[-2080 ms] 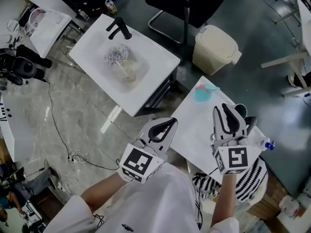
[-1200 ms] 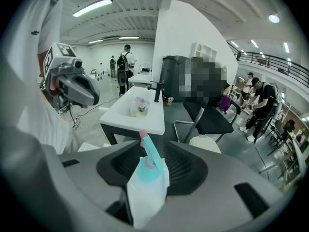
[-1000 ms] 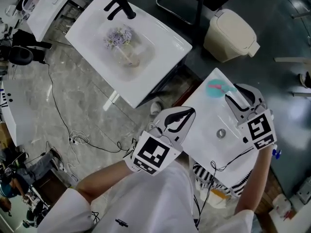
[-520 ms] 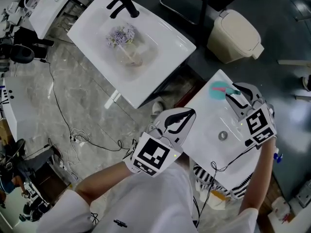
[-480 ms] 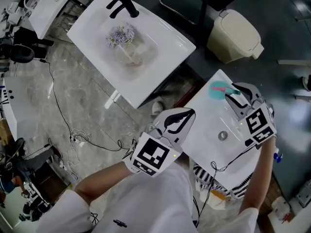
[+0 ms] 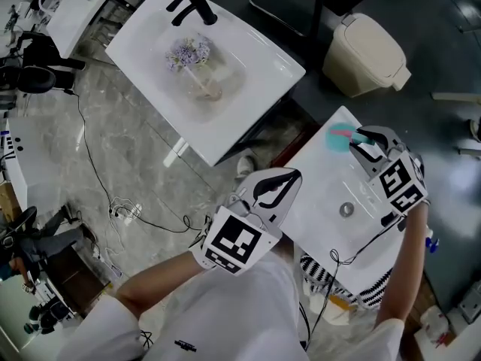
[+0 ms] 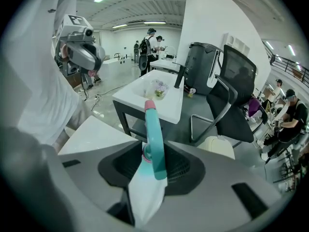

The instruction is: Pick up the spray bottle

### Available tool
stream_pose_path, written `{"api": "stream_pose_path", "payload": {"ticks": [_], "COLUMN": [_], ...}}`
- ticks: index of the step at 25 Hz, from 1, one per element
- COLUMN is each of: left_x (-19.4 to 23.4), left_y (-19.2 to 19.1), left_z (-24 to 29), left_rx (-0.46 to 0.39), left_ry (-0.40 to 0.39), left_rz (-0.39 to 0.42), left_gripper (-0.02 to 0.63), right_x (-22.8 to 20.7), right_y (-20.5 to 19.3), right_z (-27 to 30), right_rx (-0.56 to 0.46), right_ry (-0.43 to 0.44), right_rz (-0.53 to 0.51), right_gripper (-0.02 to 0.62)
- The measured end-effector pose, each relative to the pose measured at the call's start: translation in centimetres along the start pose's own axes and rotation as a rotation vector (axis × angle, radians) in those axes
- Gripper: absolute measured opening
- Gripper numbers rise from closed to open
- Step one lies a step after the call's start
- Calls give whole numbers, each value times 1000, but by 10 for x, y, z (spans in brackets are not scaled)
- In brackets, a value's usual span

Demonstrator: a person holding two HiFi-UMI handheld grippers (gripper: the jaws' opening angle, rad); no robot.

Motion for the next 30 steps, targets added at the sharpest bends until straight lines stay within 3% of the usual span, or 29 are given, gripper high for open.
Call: {"api": "stream_pose_path", "payload": {"ticks": [17, 30], "left_x": [-10, -47], "left_y": [-2, -5], "left_z": [-17, -49], "left_rx": [-22, -63], "left_ry": [12, 35], "left_rz": [14, 33], "left_gripper": [5, 5], "right_x": [15, 55], "right_y": [4, 41], "right_z": [-2, -56], "right_rx": [-6, -90], "right_ry": [-17, -209], "right_rz": [74, 171], "right_gripper": [114, 114]}}
Point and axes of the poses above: the fingertips, and each gripper's own axes: z forward along the fingers, x to its left, y out of its top, the point moved 4 cm from there along -z, backward along the fingers
